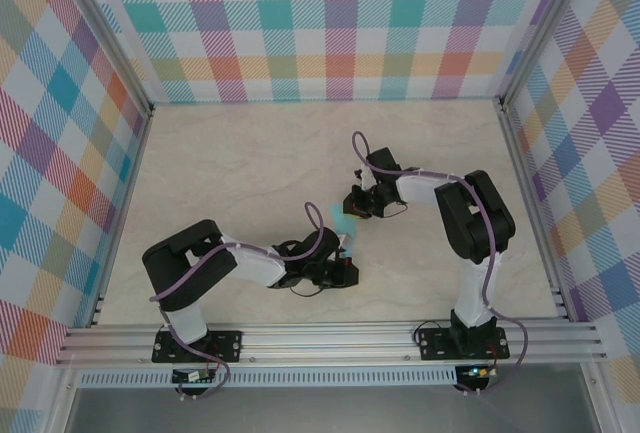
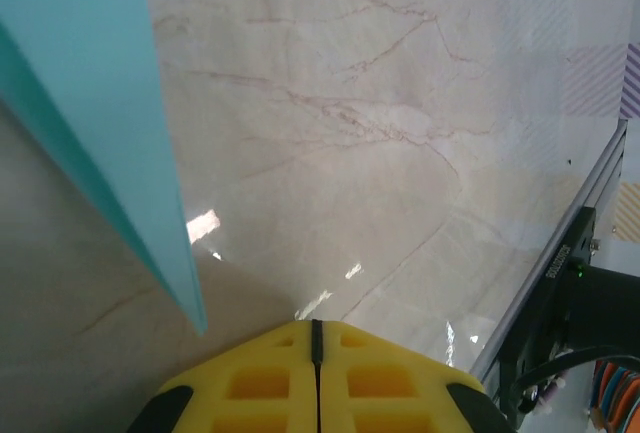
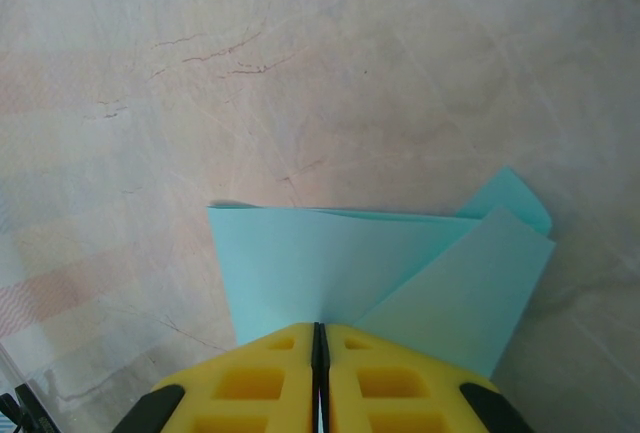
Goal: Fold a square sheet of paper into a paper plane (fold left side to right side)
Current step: Fold the wing for the fifth time at the center of the table.
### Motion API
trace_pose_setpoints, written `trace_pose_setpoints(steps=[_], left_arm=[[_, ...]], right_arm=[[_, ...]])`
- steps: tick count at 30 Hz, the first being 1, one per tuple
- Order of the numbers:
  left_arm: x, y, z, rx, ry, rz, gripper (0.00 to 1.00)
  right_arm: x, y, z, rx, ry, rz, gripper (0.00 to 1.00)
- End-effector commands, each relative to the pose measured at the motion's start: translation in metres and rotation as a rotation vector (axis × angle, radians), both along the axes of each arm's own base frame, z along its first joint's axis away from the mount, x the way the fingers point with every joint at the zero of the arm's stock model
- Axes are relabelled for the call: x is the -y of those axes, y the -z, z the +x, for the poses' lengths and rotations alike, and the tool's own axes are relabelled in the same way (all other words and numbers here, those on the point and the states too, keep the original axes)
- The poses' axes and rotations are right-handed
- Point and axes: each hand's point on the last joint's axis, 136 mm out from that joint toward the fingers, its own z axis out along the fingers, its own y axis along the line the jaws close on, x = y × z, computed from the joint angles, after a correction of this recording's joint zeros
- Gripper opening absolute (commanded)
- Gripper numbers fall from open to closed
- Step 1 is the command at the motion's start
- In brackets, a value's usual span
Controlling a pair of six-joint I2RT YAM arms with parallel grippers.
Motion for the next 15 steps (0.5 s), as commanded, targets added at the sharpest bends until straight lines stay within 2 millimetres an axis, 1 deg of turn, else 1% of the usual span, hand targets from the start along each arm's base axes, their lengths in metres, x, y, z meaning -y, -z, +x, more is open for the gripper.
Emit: trace_pose_setpoints(steps=[1, 4, 7, 9, 10, 13, 15], left_arm=[[-0.013, -0.006, -0.01, -0.024, 0.002, 0.039, 0.05], [-0.012, -0.041, 0.009, 0.039, -0.007, 0.01, 0.05], [-0.014, -0.068, 0.032, 0.091, -0.03, -0.016, 0.06], [-0.018, -0.073, 0.045, 0.109, -0.039, -0.017, 0.06], [-0.019, -0.072, 0.051, 0.11, -0.041, -0.01, 0.06], [-0.017, -0.064, 0.061, 0.108, -0.033, -0.001, 0.05], [-0.012, -0.057, 0.064, 0.103, -0.015, 0.0, 0.05]], right_arm=[[0.014, 0.03, -0.012, -0.061, 0.006, -0.102, 0.1], [0.015, 0.03, -0.012, -0.058, 0.006, -0.105, 0.1], [0.015, 0.029, -0.011, -0.057, 0.005, -0.103, 0.1], [0.014, 0.028, -0.012, -0.056, 0.004, -0.104, 0.1], [0.015, 0.028, -0.011, -0.055, 0.006, -0.103, 0.1], [0.015, 0.028, -0.012, -0.058, 0.002, -0.105, 0.1], [0.015, 0.029, -0.012, -0.058, 0.003, -0.108, 0.1]])
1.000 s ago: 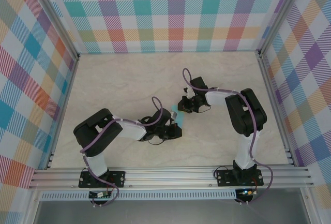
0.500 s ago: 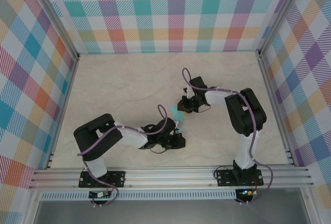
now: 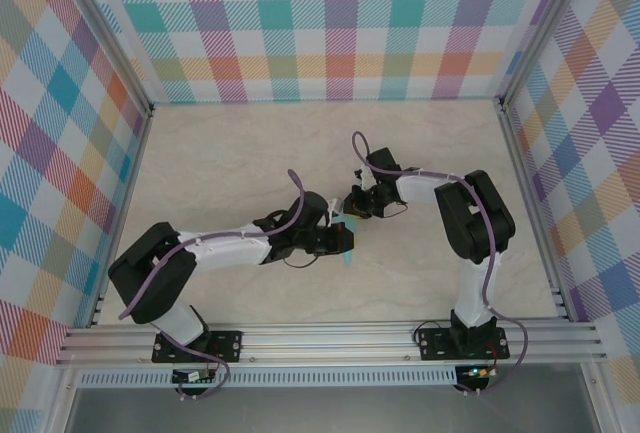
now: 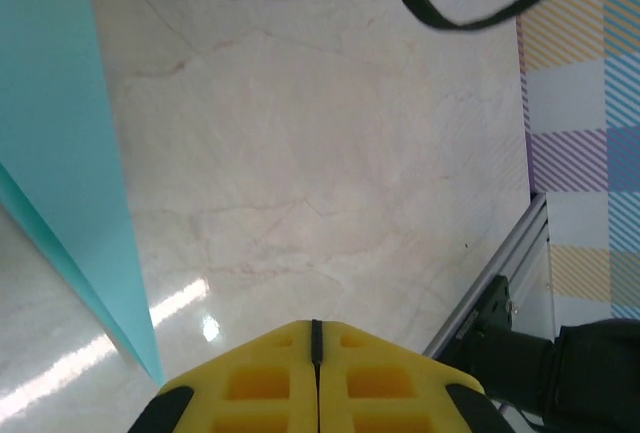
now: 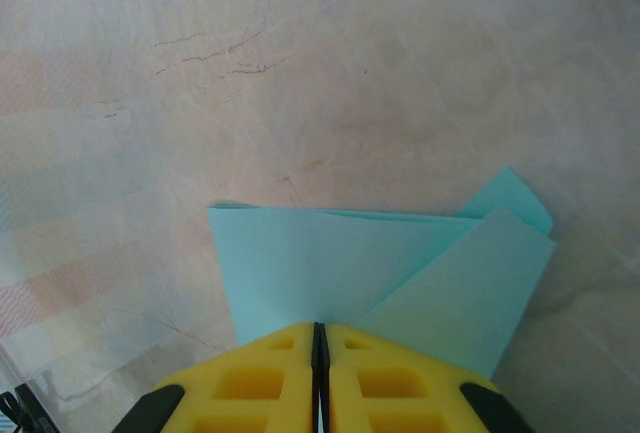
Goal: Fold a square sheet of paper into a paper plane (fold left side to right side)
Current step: Fold the wing for the fifth time at the center of the table.
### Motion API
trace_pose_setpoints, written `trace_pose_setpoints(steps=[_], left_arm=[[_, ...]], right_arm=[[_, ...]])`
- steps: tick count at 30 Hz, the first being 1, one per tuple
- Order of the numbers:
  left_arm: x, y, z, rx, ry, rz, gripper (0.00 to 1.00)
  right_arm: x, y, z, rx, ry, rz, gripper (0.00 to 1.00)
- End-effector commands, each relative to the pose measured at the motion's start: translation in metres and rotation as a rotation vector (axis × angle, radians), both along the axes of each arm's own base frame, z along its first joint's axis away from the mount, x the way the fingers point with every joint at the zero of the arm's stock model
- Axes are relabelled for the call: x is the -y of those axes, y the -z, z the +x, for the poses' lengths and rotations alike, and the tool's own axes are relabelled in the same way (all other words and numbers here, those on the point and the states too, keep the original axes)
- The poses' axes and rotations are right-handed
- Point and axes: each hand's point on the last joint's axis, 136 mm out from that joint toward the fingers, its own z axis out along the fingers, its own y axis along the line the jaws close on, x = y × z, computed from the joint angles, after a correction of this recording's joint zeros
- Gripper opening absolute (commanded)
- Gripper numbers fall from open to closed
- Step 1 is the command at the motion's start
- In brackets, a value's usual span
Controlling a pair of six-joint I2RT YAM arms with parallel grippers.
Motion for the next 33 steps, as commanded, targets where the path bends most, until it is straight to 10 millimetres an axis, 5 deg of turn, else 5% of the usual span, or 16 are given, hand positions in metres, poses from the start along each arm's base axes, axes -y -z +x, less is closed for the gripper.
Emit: trace_pose_setpoints(steps=[1, 12, 26, 33], left_arm=[[0.001, 0.024, -0.003, -0.028, 0.056, 0.06, 0.05], [0.01, 0.066, -0.001, -0.086, 0.076, 0.087, 0.04], [-0.008, 0.101, -0.063, -0.186, 0.129, 0.207, 0.04], [-0.008, 0.101, -0.075, -0.194, 0.12, 0.193, 0.04]], right_arm=[[0.015, 0.028, -0.011, -0.057, 0.002, -0.106, 0.1], [0.015, 0.029, -0.013, -0.061, -0.003, -0.111, 0.1], [0.016, 0.028, -0.011, -0.06, -0.003, -0.122, 0.1], [0.014, 0.027, -0.011, -0.058, -0.005, -0.107, 0.1]])
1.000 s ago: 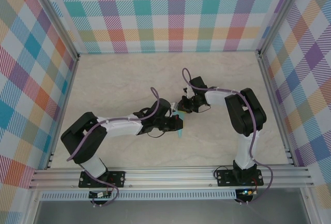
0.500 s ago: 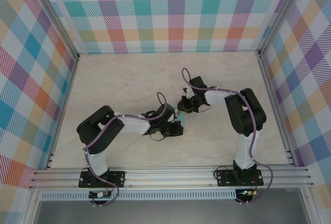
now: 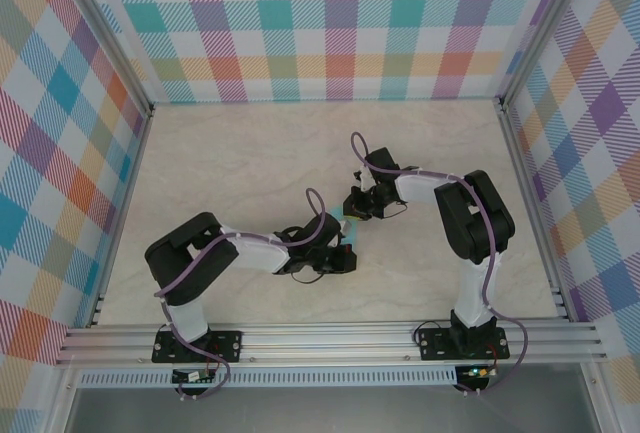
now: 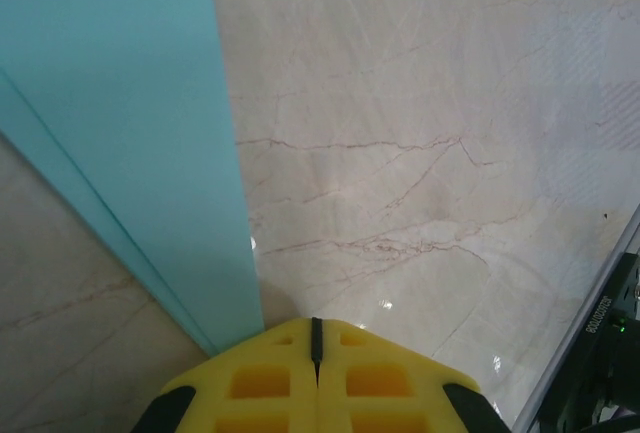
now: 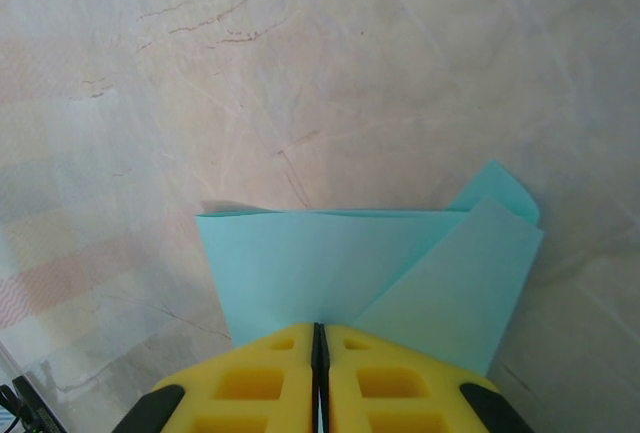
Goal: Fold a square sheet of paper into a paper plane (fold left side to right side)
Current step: Fold the wing for the fifth time at the center of the table, then turn over the paper plane at the center of the table.
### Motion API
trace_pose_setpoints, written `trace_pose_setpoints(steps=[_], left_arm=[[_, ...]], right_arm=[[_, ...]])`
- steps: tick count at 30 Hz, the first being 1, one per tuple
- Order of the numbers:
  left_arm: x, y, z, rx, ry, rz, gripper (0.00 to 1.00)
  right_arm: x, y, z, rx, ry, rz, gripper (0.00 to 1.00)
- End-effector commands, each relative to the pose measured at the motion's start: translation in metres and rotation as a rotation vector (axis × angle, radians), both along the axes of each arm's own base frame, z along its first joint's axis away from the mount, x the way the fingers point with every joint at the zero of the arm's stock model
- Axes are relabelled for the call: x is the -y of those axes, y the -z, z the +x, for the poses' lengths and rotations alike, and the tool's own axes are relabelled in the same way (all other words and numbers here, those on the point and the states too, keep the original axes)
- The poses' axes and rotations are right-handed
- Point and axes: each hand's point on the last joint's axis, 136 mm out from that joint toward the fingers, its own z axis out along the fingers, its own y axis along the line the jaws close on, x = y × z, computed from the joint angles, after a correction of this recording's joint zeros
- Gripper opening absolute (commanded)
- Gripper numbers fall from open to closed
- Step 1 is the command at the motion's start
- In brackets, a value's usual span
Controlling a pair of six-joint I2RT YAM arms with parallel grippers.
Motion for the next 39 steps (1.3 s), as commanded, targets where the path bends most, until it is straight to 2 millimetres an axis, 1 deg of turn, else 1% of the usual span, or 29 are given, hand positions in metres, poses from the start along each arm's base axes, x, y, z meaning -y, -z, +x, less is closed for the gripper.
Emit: trace_pose_setpoints(steps=[1, 5, 8, 10, 12, 14, 15, 17, 19, 22, 24, 25, 27, 29, 32, 34, 36, 39], left_arm=[[-0.016, 0.022, -0.044, -0.134, 0.06, 0.077, 0.04], [-0.008, 0.004, -0.04, -0.108, 0.066, 0.033, 0.03], [-0.003, -0.017, -0.038, -0.077, 0.074, -0.016, 0.04], [-0.004, -0.033, -0.036, -0.046, 0.076, -0.037, 0.04], [-0.009, -0.046, -0.03, -0.011, 0.062, -0.034, 0.04], [-0.02, -0.059, -0.02, 0.036, 0.028, -0.008, 0.07], [-0.027, -0.066, -0.013, 0.071, 0.004, 0.006, 0.08], [-0.044, -0.083, 0.003, 0.158, -0.065, 0.051, 0.14], [-0.069, -0.1, 0.021, 0.264, -0.158, 0.138, 0.21], [-0.106, -0.124, 0.042, 0.409, -0.289, 0.254, 0.27], [-0.124, -0.138, 0.05, 0.482, -0.348, 0.304, 0.32], [-0.132, -0.147, 0.054, 0.515, -0.379, 0.319, 0.36], [-0.145, -0.16, 0.06, 0.569, -0.432, 0.347, 0.48], [-0.158, -0.172, 0.065, 0.608, -0.487, 0.374, 0.61], [-0.171, -0.178, 0.068, 0.629, -0.537, 0.394, 0.74], [-0.176, -0.178, 0.067, 0.625, -0.56, 0.397, 0.78], [-0.179, -0.176, 0.065, 0.618, -0.576, 0.386, 0.8], [-0.181, -0.174, 0.063, 0.611, -0.586, 0.373, 0.81]], right_arm=[[0.012, 0.025, -0.005, -0.028, 0.0, -0.083, 0.11], [0.006, 0.017, 0.0, -0.012, -0.004, -0.055, 0.11], [0.003, 0.009, 0.006, 0.011, -0.007, -0.044, 0.12], [0.0, -0.002, 0.011, 0.04, -0.013, -0.033, 0.13], [-0.003, -0.019, 0.019, 0.082, -0.016, -0.016, 0.15], [-0.005, -0.04, 0.026, 0.135, -0.021, -0.005, 0.21], [-0.005, -0.054, 0.029, 0.166, -0.022, -0.006, 0.25], [0.0, -0.076, 0.032, 0.215, -0.019, -0.026, 0.31], [0.008, -0.096, 0.029, 0.262, -0.008, -0.069, 0.38], [0.022, -0.112, 0.016, 0.29, 0.013, -0.133, 0.47], [0.031, -0.113, 0.004, 0.29, 0.029, -0.193, 0.52], [0.032, -0.112, -0.004, 0.283, 0.029, -0.216, 0.55], [0.029, -0.107, -0.018, 0.27, 0.014, -0.256, 0.6], [0.021, -0.097, -0.032, 0.256, -0.01, -0.313, 0.65], [0.013, -0.079, -0.043, 0.236, -0.033, -0.393, 0.67], [0.009, -0.066, -0.047, 0.218, -0.048, -0.437, 0.67], [0.006, -0.055, -0.049, 0.204, -0.068, -0.48, 0.64], [0.006, -0.04, -0.05, 0.187, -0.082, -0.552, 0.56]])
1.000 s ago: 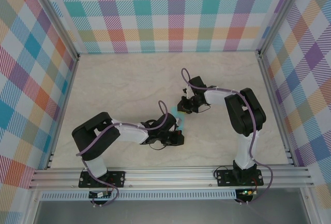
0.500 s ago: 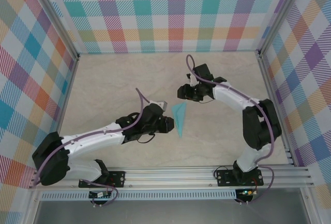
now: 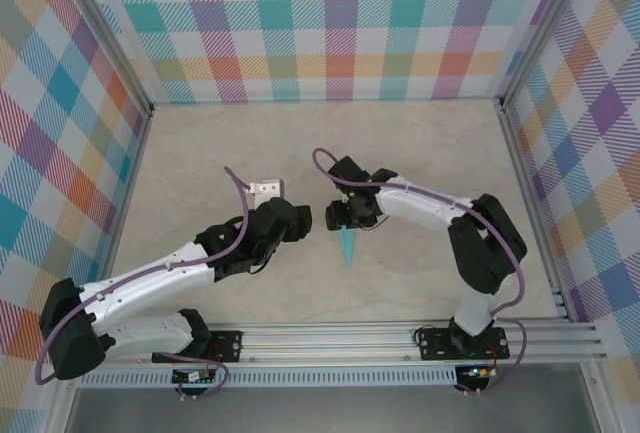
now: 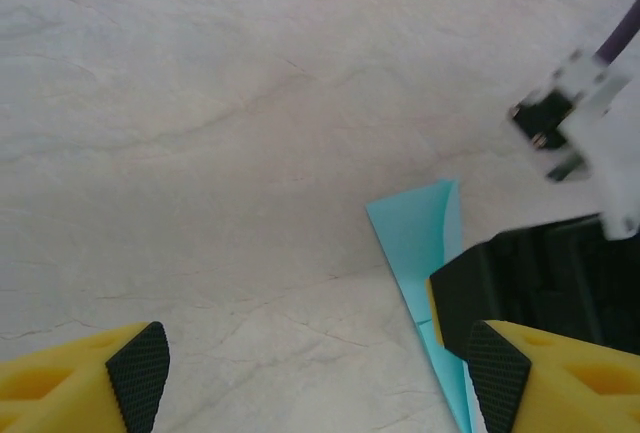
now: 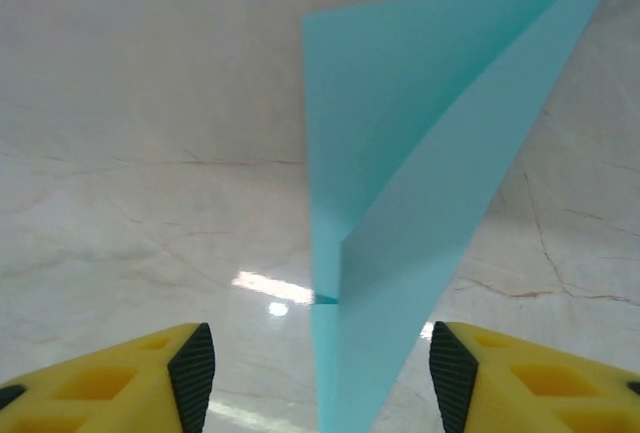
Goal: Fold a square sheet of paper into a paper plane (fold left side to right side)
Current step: Turn over the paper plane at the center of the table.
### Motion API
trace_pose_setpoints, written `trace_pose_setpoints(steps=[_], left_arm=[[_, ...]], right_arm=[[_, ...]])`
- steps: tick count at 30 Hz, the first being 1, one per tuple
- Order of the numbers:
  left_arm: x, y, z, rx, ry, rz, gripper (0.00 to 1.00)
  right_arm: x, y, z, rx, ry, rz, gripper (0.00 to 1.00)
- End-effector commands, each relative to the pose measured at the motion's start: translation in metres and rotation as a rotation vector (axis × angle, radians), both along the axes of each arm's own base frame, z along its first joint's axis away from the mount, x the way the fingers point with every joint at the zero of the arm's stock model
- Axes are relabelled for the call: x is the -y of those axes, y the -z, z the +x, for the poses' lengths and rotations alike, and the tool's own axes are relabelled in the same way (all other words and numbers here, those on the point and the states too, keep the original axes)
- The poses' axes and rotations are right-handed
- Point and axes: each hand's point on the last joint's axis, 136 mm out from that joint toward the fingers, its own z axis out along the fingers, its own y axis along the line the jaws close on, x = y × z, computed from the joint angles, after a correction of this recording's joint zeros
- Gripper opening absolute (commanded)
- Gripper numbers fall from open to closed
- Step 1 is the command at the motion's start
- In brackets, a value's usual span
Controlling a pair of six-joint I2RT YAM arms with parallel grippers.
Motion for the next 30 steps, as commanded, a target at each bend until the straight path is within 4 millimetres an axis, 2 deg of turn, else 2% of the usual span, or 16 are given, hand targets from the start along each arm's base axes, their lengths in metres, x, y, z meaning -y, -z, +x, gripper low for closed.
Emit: trace_pose_setpoints(steps=[1, 3, 6, 9, 10, 13, 15, 18, 20, 24, 26, 30], left_arm=[[-0.017, -0.001, 0.0, 0.019, -0.062, 0.007, 0.81], [-0.019, -0.001, -0.001, 0.018, -0.063, 0.008, 0.82], [-0.022, -0.002, -0.002, 0.022, -0.071, 0.01, 0.82], [-0.024, -0.004, -0.002, 0.029, -0.078, 0.015, 0.83], [-0.025, -0.005, -0.002, 0.029, -0.079, 0.017, 0.82], [-0.027, -0.008, -0.002, 0.037, -0.086, 0.015, 0.83], [-0.03, -0.009, -0.003, 0.043, -0.091, 0.015, 0.83], [-0.032, -0.013, -0.003, 0.055, -0.097, 0.008, 0.83], [-0.035, -0.015, -0.004, 0.06, -0.102, 0.009, 0.83], [-0.039, -0.018, -0.006, 0.068, -0.109, 0.008, 0.84], [-0.04, -0.02, -0.006, 0.072, -0.109, 0.002, 0.84], [-0.042, -0.021, -0.007, 0.077, -0.109, 0.004, 0.84]], right_arm=[[0.013, 0.008, 0.005, 0.004, 0.041, -0.114, 0.52], [0.015, 0.012, 0.004, -0.002, 0.044, -0.13, 0.43], [0.008, 0.01, 0.002, -0.006, 0.019, -0.097, 0.21], [-0.007, -0.015, 0.0, 0.042, -0.029, 0.0, 0.02], [-0.013, -0.026, -0.001, 0.061, -0.043, 0.05, 0.0], [-0.028, -0.054, -0.006, 0.102, -0.088, 0.221, 0.0], [-0.033, -0.062, -0.01, 0.089, -0.093, 0.347, 0.0], [-0.033, -0.042, -0.018, 0.004, -0.064, 0.492, 0.01], [-0.028, -0.018, -0.022, -0.053, -0.035, 0.529, 0.01], [-0.004, 0.015, -0.018, -0.079, 0.045, 0.509, 0.04], [0.009, 0.019, -0.016, -0.073, 0.064, 0.468, 0.08], [0.026, 0.005, -0.017, -0.041, 0.039, 0.356, 0.25]])
